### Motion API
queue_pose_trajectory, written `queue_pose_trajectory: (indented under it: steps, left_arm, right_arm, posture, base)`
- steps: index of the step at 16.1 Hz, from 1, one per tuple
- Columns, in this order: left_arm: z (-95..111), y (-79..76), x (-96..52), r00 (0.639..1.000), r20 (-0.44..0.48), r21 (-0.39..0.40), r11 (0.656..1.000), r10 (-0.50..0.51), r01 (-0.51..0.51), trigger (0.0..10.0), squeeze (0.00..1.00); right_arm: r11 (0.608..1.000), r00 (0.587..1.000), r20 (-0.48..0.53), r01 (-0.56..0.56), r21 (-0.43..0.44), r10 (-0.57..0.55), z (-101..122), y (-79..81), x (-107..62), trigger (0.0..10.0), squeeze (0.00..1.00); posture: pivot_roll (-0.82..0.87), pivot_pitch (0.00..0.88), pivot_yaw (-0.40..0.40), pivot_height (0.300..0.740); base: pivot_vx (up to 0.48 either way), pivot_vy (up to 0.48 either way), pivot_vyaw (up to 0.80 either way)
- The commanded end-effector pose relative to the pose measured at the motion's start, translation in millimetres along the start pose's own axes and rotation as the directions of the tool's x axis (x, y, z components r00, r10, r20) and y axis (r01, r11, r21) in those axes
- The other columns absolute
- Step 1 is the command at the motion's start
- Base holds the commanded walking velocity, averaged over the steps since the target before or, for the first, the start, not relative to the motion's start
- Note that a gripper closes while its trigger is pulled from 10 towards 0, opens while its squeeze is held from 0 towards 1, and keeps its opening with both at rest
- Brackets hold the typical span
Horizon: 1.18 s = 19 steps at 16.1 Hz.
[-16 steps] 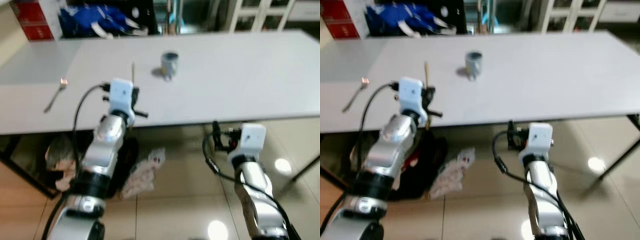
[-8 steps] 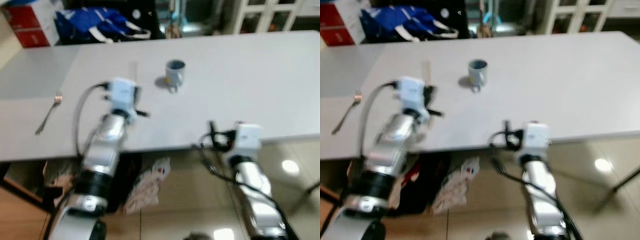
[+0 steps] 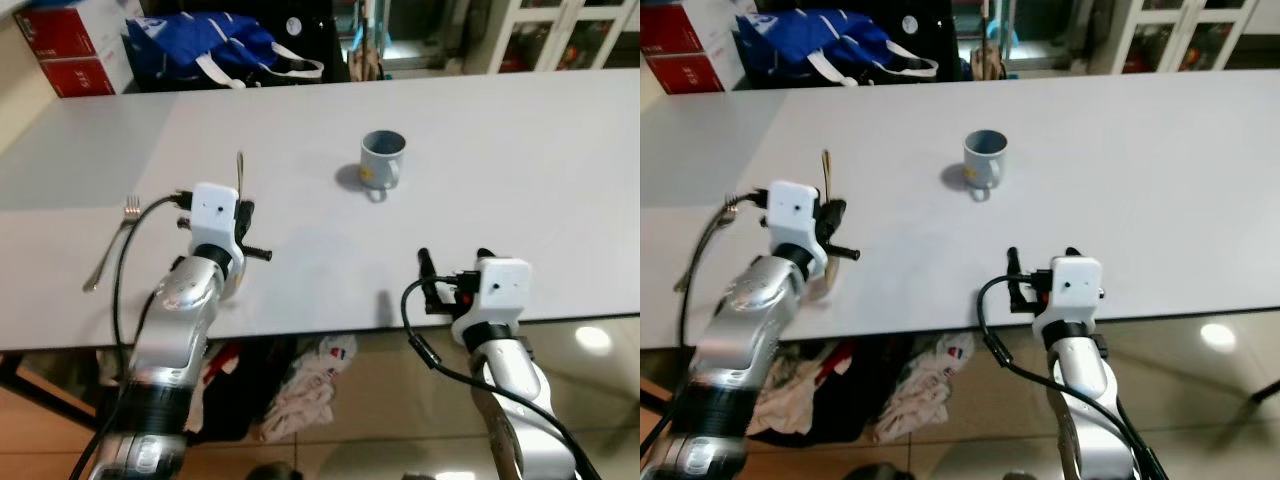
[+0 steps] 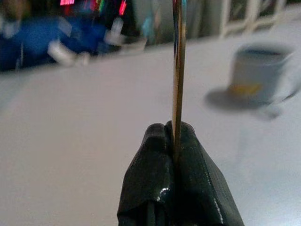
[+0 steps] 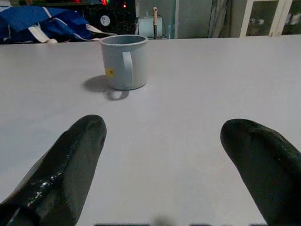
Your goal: Setting the table
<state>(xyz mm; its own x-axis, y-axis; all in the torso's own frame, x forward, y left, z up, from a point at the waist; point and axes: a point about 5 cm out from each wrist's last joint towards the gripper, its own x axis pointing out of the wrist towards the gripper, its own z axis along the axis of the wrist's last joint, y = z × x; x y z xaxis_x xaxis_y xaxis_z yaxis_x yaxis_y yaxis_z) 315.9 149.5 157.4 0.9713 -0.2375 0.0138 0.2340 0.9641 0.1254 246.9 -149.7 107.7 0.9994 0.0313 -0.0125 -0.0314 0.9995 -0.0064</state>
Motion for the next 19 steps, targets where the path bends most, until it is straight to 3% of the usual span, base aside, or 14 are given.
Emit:
queue_pose_trajectory:
  steps: [1, 3, 5, 6, 7, 8, 9, 10, 11, 13, 16, 17, 18, 19]
  left_arm:
    - [22.2, -3.5, -5.1, 0.993, 0.108, 0.078, 0.996, -0.052, 0.043, 0.0, 0.00]
    - [27.3, -7.9, -3.5, 0.986, 0.131, 0.194, 0.978, -0.103, 0.077, 0.0, 0.00]
    - [30.4, -6.1, 19.3, 0.980, 0.128, 0.364, 0.926, -0.155, 0.099, 0.0, 0.00]
    - [32.4, -8.3, 29.2, 0.971, 0.124, 0.499, 0.859, -0.206, 0.119, 0.0, 0.00]
    - [32.0, -12.7, 35.9, 0.961, 0.105, 0.582, 0.799, -0.256, 0.149, 0.0, 0.00]
    - [30.5, -15.2, 41.0, 0.956, 0.082, 0.604, 0.777, -0.283, 0.178, 0.0, 0.00]
    - [29.7, -10.8, 48.0, 0.971, 0.056, 0.474, 0.862, -0.234, 0.180, 0.0, 0.00]
    - [31.0, -10.8, 51.3, 0.976, 0.056, 0.380, 0.909, -0.210, 0.173, 0.0, 0.00]
    - [32.0, -13.0, 51.0, 0.974, 0.065, 0.387, 0.905, -0.219, 0.178, 0.0, 0.00]
    - [31.7, -28.3, 51.2, 0.939, 0.104, 0.570, 0.793, -0.327, 0.213, 0.0, 0.00]
    - [39.2, -26.9, 54.9, 0.916, 0.119, 0.674, 0.708, -0.384, 0.209, 0.0, 0.00]
    - [40.6, -28.0, 52.2, 0.893, 0.124, 0.763, 0.617, -0.433, 0.193, 0.0, 0.00]
    - [41.4, -29.2, 50.5, 0.877, 0.131, 0.798, 0.574, -0.463, 0.184, 0.0, 0.00]
    - [39.5, -31.1, 47.4, 0.840, 0.111, 0.883, 0.441, -0.530, 0.162, 0.0, 0.00]
  right_arm:
    - [1.000, 1.000, 0.016, -0.016, -0.006, 0.016, 5.0, 5.7, -0.6, 10.0, 0.00]
    - [1.000, 1.000, 0.021, -0.010, -0.004, 0.010, 6.0, 6.4, 0.7, 10.0, 0.00]
    - [1.000, 1.000, 0.026, -0.012, 0.001, 0.012, 7.1, 9.2, 3.3, 10.0, 0.00]
    - [1.000, 0.999, 0.027, -0.017, 0.001, 0.017, 7.1, 11.2, 3.7, 10.0, 0.00]
    - [1.000, 0.999, 0.028, -0.019, 0.001, 0.019, 7.0, 12.6, 3.9, 10.0, 0.00]
    - [1.000, 0.999, 0.028, -0.020, 0.001, 0.020, 7.2, 14.2, 3.9, 10.0, 0.00]
    - [1.000, 0.999, 0.030, -0.020, 0.002, 0.020, 7.2, 16.1, 3.2, 10.0, 0.00]
    - [1.000, 0.999, 0.035, -0.020, 0.005, 0.019, 8.0, 17.7, 1.3, 10.0, 0.00]
    - [1.000, 0.999, 0.037, -0.019, 0.006, 0.019, 8.3, 18.0, 0.7, 10.0, 0.00]
    - [1.000, 0.999, 0.027, -0.017, 0.010, 0.017, 6.1, 17.3, -1.3, 10.0, 0.00]
    - [1.000, 0.999, 0.030, -0.020, 0.003, 0.020, 8.3, 14.8, 0.9, 10.0, 0.00]
    - [1.000, 0.999, 0.030, -0.017, 0.003, 0.017, 8.5, 14.8, 1.3, 10.0, 0.00]
    - [1.000, 0.999, 0.030, -0.016, 0.003, 0.016, 8.6, 14.9, 1.4, 10.0, 0.00]
    - [1.000, 0.999, 0.029, -0.016, 0.004, 0.016, 8.2, 15.9, 1.3, 10.0, 0.00]
  posture:
    - [-0.09, 0.005, 0.052, 0.727]
    - [-0.09, 0.000, 0.054, 0.727]
    - [-0.09, 0.000, 0.052, 0.727]
    - [-0.10, 0.001, 0.052, 0.727]
    - [-0.11, 0.010, 0.056, 0.727]
    - [-0.12, 0.014, 0.065, 0.727]
    - [-0.12, 0.013, 0.071, 0.727]
    - [-0.13, 0.021, 0.079, 0.727]
    - [-0.13, 0.021, 0.079, 0.727]
    - [-0.13, 0.023, 0.066, 0.727]
    - [-0.14, 0.046, 0.063, 0.727]
    - [-0.14, 0.047, 0.063, 0.727]
    - [-0.14, 0.047, 0.063, 0.727]
    - [-0.13, 0.048, 0.065, 0.727]
  base:
    - [0.000, 0.000, 0.00]
    - [0.000, 0.000, 0.00]
    - [0.000, 0.000, 0.00]
    - [0.000, 0.000, 0.00]
    - [0.000, 0.000, 0.00]
    - [0.000, 0.000, 0.00]
    - [0.000, 0.000, 0.00]
    - [0.000, 0.000, 0.00]
    - [0.000, 0.000, 0.00]
    - [0.000, 0.000, 0.00]
    - [0.000, 0.000, 0.00]
    - [0.000, 0.000, 0.00]
    - [0.000, 0.000, 0.00]
    - [0.000, 0.000, 0.00]
